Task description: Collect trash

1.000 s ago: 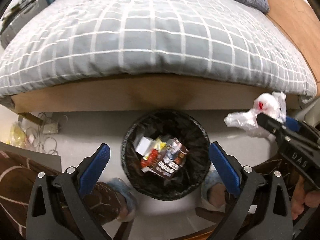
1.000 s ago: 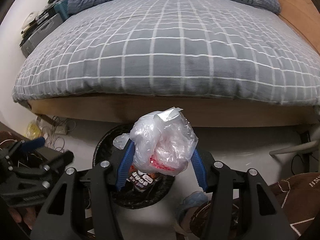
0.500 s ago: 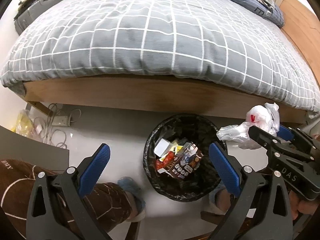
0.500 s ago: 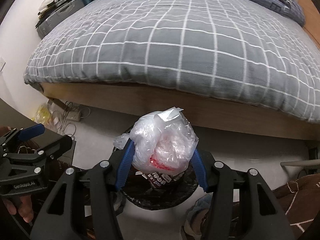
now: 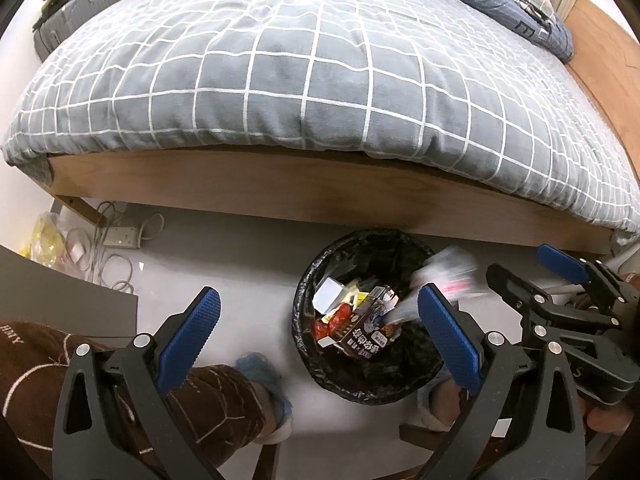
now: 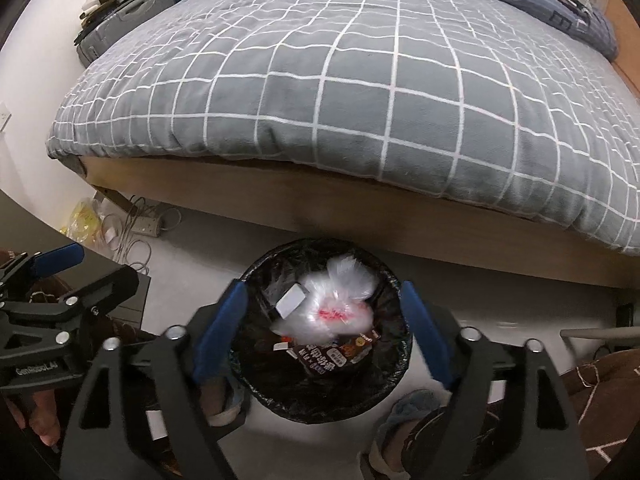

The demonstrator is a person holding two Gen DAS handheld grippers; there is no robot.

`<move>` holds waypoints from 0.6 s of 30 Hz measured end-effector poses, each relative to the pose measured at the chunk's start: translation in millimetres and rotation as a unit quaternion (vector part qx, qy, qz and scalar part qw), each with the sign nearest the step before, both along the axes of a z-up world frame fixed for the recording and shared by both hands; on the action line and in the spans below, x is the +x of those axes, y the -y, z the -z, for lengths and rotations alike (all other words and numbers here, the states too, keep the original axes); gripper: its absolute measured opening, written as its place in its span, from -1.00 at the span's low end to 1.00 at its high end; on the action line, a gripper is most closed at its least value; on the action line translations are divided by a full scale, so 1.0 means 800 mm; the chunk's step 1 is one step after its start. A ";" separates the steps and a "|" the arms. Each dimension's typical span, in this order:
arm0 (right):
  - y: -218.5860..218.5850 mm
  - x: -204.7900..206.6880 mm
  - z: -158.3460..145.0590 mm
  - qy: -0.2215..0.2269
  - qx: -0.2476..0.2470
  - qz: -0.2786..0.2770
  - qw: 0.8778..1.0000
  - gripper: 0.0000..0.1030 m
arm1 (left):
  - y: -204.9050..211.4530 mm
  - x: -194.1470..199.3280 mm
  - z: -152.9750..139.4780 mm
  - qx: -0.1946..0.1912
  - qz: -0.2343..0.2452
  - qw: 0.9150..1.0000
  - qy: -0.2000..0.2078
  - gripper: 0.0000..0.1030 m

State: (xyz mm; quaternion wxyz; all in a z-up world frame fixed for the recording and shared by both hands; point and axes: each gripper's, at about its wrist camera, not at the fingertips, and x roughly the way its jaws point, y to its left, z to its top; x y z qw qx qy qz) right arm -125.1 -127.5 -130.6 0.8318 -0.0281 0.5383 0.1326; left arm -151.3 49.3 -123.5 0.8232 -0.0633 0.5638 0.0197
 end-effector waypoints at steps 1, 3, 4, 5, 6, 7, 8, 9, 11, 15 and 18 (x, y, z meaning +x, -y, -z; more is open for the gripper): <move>0.002 0.000 -0.001 0.002 0.000 0.003 1.000 0.62 | 0.001 0.000 0.000 0.001 0.000 1.000 0.001 0.89; 0.011 0.000 -0.005 0.008 0.000 0.010 1.000 0.69 | 0.003 0.001 -0.003 0.001 0.001 1.000 0.007 0.89; 0.014 -0.001 -0.008 0.013 -0.001 0.014 1.000 0.72 | 0.005 0.001 -0.005 0.000 0.002 1.000 0.010 0.89; 0.018 -0.001 -0.013 0.019 -0.003 0.019 1.000 0.73 | 0.008 0.002 -0.009 -0.001 0.003 1.000 0.015 0.89; 0.022 -0.001 -0.018 0.023 -0.001 0.023 0.999 0.77 | 0.011 0.003 -0.013 -0.003 0.004 1.000 0.020 0.89; 0.026 0.000 -0.023 0.026 0.001 0.028 0.999 0.80 | 0.014 0.003 -0.019 -0.007 0.005 1.000 0.027 0.89; 0.033 0.001 -0.032 0.033 0.008 0.037 0.999 0.82 | 0.018 0.004 -0.026 -0.011 0.007 0.999 0.035 0.89; 0.037 0.001 -0.038 0.040 0.012 0.044 0.998 0.84 | 0.021 0.004 -0.032 -0.009 0.010 0.999 0.042 0.89; 0.047 0.000 -0.055 0.055 0.017 0.055 0.997 0.85 | 0.029 0.004 -0.052 0.006 0.013 0.998 0.063 0.89; 0.063 -0.010 -0.097 0.096 0.011 0.075 0.992 0.85 | 0.033 0.002 -0.085 -0.004 0.008 0.996 0.084 0.89; 0.075 -0.020 -0.129 0.125 0.003 0.084 0.989 0.85 | 0.035 -0.004 -0.111 -0.001 0.010 0.995 0.101 0.89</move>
